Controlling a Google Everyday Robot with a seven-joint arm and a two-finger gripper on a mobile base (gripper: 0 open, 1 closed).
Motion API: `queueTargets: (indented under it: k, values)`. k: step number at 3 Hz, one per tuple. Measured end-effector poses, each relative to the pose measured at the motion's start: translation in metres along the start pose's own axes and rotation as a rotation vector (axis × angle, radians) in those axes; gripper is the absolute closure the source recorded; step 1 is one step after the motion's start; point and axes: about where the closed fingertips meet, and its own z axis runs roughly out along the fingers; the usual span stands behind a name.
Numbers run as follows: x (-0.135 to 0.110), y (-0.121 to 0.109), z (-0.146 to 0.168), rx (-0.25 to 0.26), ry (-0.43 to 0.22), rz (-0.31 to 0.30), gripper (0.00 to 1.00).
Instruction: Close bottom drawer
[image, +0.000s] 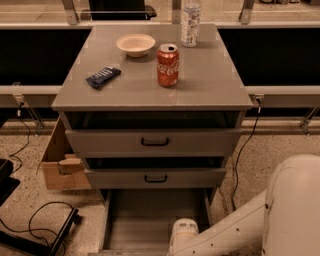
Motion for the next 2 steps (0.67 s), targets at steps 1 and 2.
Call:
queueTargets:
  k: [1,2]
  values:
    - [0.001,0.0,0.039,-0.054,-0.007,0.024,1.0]
    - [0.008,0.006,0.081,-0.113,-0.018,0.056,1.0]
